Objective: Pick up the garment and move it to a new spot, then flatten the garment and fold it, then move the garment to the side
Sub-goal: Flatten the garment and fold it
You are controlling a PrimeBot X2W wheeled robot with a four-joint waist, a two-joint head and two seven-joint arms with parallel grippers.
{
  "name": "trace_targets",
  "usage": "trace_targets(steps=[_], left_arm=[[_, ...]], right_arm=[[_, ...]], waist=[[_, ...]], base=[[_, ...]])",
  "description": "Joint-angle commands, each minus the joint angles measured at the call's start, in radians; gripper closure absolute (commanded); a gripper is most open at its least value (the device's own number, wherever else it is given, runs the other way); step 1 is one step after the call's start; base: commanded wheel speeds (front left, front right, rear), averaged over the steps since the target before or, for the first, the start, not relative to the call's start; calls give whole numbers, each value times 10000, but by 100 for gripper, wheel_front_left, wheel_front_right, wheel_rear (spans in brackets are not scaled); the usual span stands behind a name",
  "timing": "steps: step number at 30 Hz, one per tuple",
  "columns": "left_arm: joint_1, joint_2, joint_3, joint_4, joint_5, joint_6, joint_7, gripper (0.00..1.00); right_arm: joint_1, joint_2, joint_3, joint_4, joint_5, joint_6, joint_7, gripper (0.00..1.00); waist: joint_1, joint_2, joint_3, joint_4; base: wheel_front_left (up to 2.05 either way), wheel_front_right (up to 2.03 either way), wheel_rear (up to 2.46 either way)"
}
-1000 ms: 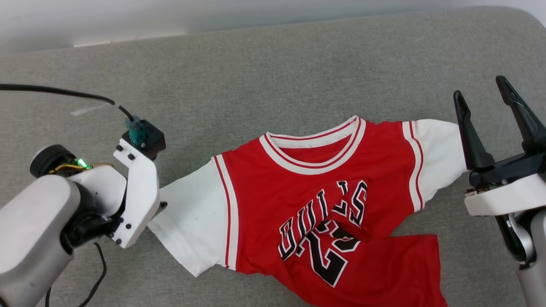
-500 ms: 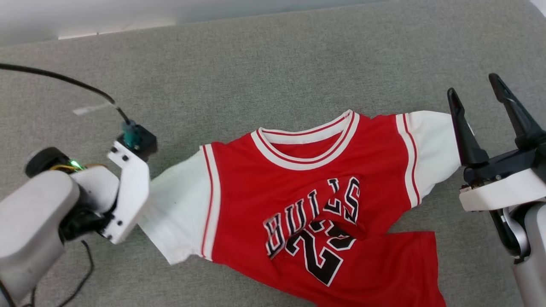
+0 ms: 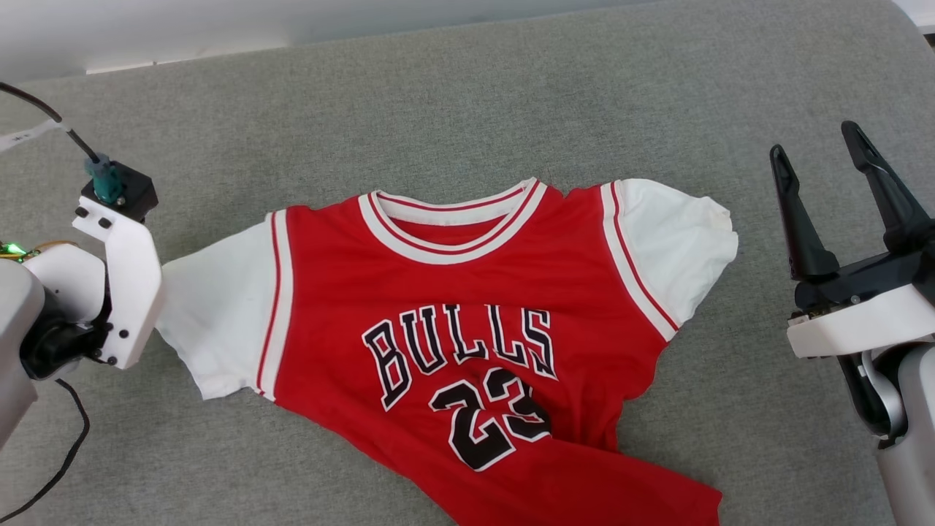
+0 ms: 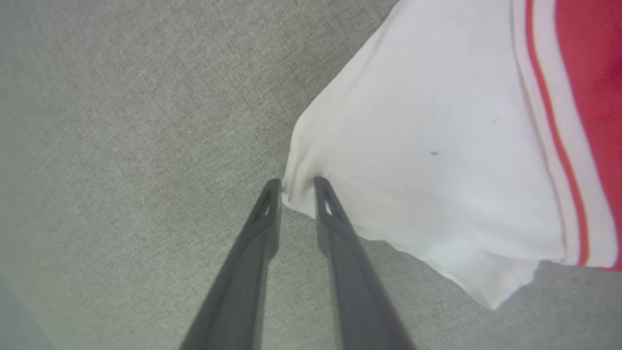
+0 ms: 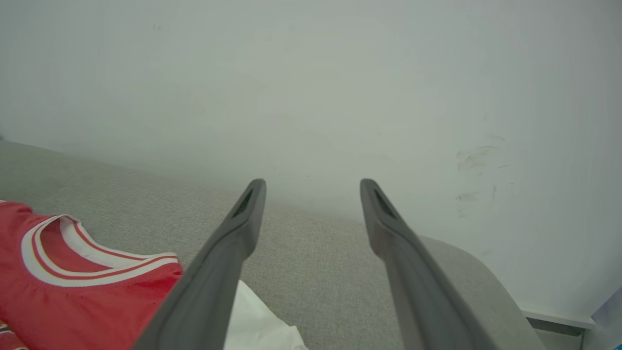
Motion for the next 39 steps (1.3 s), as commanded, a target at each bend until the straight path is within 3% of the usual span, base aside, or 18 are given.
trace_targets(steps=[1,13,23,24,25,26,30,35,39], left_arm=[[54,54,30,55,28,15,-58,0],[-619,418,343,-302,-614,-73,648,0],[270,25,-67,235,-915,120,910,0],[350,-43,-80,280,-1007,97,909,30],[377,-95,-42,314,-1063,76,828,79],[365,-115,-31,347,-1100,55,798,100],[59,116,166,288,-1089,-9,465,100],[-118,516,325,-243,-1129,-108,172,100],[-154,674,332,-799,-1081,-145,-61,100]], right_arm=[[-98,52,-19,23,18,-7,-40,0],[-231,-28,-45,-80,53,-7,-43,0],[-414,-89,52,-73,58,-7,-46,0],[-429,-110,37,-54,48,-7,-47,0],[-463,-152,21,-42,22,-7,-47,0],[-511,-200,-17,-35,-9,-7,-47,0],[-826,-490,-82,-104,-63,-7,-29,0],[-1666,-1399,56,-311,8,-7,391,0],[-2358,-2446,1053,-164,711,-7,1963,0]], waist=[[-1,0,-2,1],[-1,0,163,-70],[-1,0,526,-326],[-1,0,531,-329],[-1,0,526,-322],[-1,0,504,-301],[-1,0,316,-177],[-1,0,-5,0],[-1,0,-177,252]], base=[[0,0,0],[0,0,0],[0,0,0],[0,0,0],[0,0,0],[0,0,0],[0,0,0],[0,0,0],[0,0,0]])
